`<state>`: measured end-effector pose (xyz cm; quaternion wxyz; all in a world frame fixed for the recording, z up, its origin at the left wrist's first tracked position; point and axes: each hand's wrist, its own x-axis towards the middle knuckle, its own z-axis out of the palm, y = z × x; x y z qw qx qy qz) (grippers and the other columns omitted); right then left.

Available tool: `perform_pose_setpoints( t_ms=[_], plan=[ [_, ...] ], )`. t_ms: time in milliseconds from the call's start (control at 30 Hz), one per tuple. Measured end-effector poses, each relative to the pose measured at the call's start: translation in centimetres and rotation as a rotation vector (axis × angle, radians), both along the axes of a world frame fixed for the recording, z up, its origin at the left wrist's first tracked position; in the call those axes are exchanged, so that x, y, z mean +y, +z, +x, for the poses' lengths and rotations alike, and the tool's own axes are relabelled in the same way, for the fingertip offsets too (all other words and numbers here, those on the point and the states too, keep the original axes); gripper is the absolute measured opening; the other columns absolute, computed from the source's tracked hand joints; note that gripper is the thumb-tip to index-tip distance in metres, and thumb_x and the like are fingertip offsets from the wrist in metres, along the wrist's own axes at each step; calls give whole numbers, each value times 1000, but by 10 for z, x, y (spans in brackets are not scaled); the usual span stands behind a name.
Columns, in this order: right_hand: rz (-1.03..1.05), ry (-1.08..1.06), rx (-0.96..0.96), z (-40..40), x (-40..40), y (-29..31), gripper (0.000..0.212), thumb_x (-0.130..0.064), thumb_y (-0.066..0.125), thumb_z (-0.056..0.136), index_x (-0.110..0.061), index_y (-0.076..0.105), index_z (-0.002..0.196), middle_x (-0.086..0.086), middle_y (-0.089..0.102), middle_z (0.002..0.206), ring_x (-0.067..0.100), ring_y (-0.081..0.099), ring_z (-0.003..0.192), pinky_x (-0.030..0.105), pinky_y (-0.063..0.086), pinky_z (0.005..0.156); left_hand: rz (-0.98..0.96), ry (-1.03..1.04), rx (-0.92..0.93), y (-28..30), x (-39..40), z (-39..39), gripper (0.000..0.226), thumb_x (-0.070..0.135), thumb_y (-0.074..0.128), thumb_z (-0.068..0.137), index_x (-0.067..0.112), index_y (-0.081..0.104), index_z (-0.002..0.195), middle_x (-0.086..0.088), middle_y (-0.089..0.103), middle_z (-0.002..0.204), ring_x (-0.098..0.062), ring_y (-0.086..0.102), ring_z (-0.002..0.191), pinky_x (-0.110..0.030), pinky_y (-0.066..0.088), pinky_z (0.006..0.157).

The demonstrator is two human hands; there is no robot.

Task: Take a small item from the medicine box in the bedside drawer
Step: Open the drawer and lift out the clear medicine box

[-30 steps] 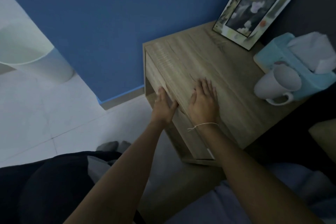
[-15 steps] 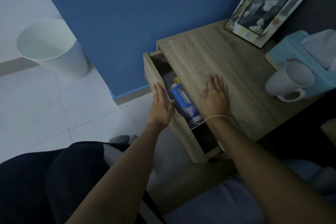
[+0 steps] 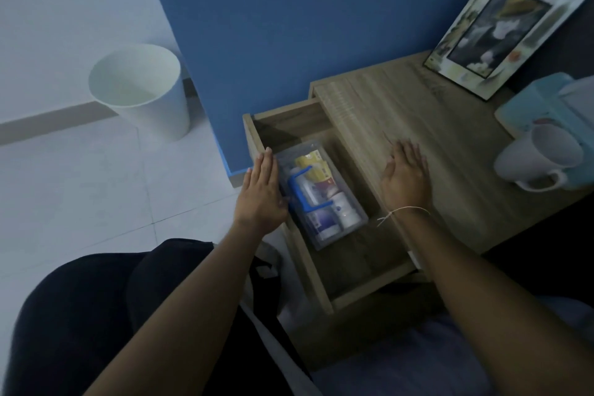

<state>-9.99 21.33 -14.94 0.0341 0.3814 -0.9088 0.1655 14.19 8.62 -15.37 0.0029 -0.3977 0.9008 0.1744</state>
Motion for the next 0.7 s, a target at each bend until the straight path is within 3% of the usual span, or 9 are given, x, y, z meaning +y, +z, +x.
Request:
perform_pose_setpoints(
  t_ms=[333,700],
  plan=[
    [91,17,-24,2,1,9,48,-19,30,101,-4,33,146,16,30,155,27,20,147,42,14,121,-22,50,-80,10,-1,27,64,34,24,101,11,-10,149,-6,-15,160,-21,-14,147,-40,3,123],
    [110,22,-28,0,2,6,51,-21,30,101,-2,29,147,16,28,156,28,19,147,42,12,121,23,7,-172,23,-7,33,61,31,21,102,12,-10,150,-5,-17,159,-20,-14,147,-39,1,121]
  ],
)
